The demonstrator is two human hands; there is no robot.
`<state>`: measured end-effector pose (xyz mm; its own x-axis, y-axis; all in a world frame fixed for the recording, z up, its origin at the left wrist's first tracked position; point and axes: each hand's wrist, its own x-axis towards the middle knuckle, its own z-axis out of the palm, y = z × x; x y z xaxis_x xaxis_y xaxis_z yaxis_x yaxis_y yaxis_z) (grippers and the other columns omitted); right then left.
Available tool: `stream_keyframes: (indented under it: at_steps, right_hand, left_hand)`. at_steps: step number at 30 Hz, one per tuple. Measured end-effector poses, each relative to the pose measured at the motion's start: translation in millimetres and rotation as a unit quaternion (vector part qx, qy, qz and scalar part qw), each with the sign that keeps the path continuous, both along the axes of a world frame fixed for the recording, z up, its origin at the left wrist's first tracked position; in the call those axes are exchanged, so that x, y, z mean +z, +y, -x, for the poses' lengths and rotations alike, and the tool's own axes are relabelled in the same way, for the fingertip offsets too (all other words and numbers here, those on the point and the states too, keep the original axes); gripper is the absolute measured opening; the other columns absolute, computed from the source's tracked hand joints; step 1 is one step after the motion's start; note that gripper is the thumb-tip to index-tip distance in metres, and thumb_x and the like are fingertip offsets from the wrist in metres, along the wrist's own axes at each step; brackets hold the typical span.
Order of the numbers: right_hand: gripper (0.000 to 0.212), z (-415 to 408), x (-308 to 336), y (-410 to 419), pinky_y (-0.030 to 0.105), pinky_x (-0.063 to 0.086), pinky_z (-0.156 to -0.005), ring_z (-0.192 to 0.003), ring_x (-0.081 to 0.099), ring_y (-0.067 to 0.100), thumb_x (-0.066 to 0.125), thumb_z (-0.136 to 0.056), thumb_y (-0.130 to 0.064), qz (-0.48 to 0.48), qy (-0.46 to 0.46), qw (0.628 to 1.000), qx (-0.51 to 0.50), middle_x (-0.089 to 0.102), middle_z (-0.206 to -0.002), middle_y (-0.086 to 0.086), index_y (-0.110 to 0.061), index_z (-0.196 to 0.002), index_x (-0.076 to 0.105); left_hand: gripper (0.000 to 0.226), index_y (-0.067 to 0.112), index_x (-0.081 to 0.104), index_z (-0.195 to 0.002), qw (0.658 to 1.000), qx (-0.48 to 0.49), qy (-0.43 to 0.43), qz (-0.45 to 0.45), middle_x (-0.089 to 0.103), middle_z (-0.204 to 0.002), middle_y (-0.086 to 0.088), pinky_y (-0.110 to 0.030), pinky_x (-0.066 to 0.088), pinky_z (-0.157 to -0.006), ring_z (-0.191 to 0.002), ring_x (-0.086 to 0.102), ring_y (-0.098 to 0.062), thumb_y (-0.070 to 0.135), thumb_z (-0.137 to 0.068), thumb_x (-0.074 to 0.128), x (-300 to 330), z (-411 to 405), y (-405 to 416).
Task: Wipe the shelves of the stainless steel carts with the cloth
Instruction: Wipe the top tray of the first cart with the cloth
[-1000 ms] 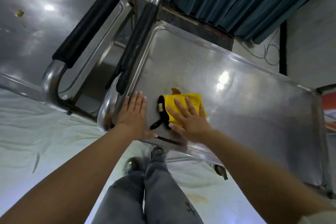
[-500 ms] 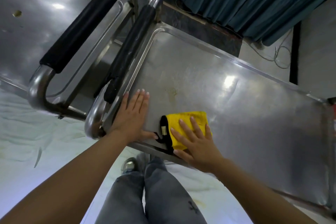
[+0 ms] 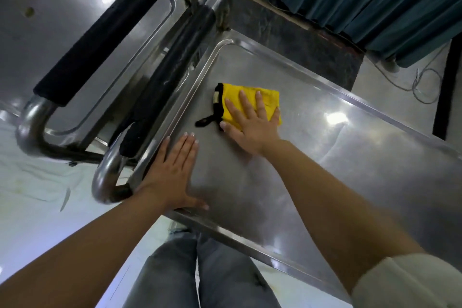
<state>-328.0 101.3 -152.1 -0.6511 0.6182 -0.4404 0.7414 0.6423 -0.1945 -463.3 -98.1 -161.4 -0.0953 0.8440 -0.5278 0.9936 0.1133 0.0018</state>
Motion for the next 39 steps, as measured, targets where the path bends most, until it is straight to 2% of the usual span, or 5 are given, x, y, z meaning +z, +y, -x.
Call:
stream_keyframes:
  at_steps: [14, 23, 32, 36, 39]
  right_hand:
    - [0.066, 31.2, -2.3, 91.6, 0.071, -0.012, -0.106, -0.146, -0.023, 0.026, 0.013, -0.087, -0.076, -0.016, 0.035, 0.992, -0.119, -0.011, -0.161, -0.011, -0.052, -0.147, 0.002]
    - [0.075, -64.7, -4.9, -29.1, 0.068, -0.007, -0.109, -0.146, -0.021, 0.027, 0.019, -0.083, -0.08, -0.066, 0.034, 0.981, -0.177, -0.012, -0.162, -0.008, -0.051, -0.148, -0.005]
    - [0.074, -71.1, -4.0, -154.3, 0.066, -0.015, -0.108, -0.142, -0.03, 0.029, 0.018, -0.084, -0.079, -0.066, 0.024, 0.997, -0.029, -0.021, -0.158, -0.007, -0.05, -0.145, -0.013]
    - [0.07, -90.6, 4.6, -155.9, 0.063, -0.003, -0.111, -0.143, -0.028, 0.025, 0.017, -0.084, -0.079, -0.054, -0.007, 0.998, -0.015, -0.022, -0.155, -0.013, -0.054, -0.142, -0.013]
    - [0.077, -75.2, 8.2, -174.3, 0.066, -0.009, -0.109, -0.14, -0.035, 0.024, 0.002, -0.074, -0.088, -0.018, -0.014, 0.995, -0.097, -0.029, -0.153, -0.013, -0.056, -0.143, -0.014]
  left_hand:
    - [0.14, 0.007, -0.047, -0.132, 0.998, 0.022, -0.006, 0.051, -0.053, -0.14, -0.012, -0.051, -0.023, -0.112, -0.126, -0.052, -0.025, 0.102, -0.049, 0.016, 2.1, -4.0, 6.1]
    - [0.141, 0.006, -0.044, -0.134, 0.999, 0.005, -0.008, 0.043, -0.05, -0.143, -0.013, -0.054, -0.016, -0.114, -0.131, -0.047, -0.027, 0.102, -0.048, 0.015, 5.1, -1.4, 7.6]
    - [0.129, 0.003, -0.027, -0.144, 0.999, -0.03, 0.03, -0.011, -0.024, -0.157, -0.016, -0.053, -0.004, -0.118, -0.145, -0.021, -0.03, 0.093, -0.065, 0.02, 18.9, -4.6, 1.6]
    - [0.14, 0.005, -0.025, -0.146, 0.998, 0.059, 0.001, -0.022, -0.021, -0.159, -0.011, -0.052, -0.005, -0.116, -0.145, -0.022, -0.029, 0.095, -0.058, 0.037, 24.0, 11.9, -16.7]
    - [0.15, 0.005, -0.031, -0.143, 0.987, 0.152, -0.05, 0.023, -0.031, -0.154, -0.016, -0.049, -0.002, -0.117, -0.143, -0.025, -0.034, 0.091, -0.053, 0.054, 24.1, 12.9, -29.5]
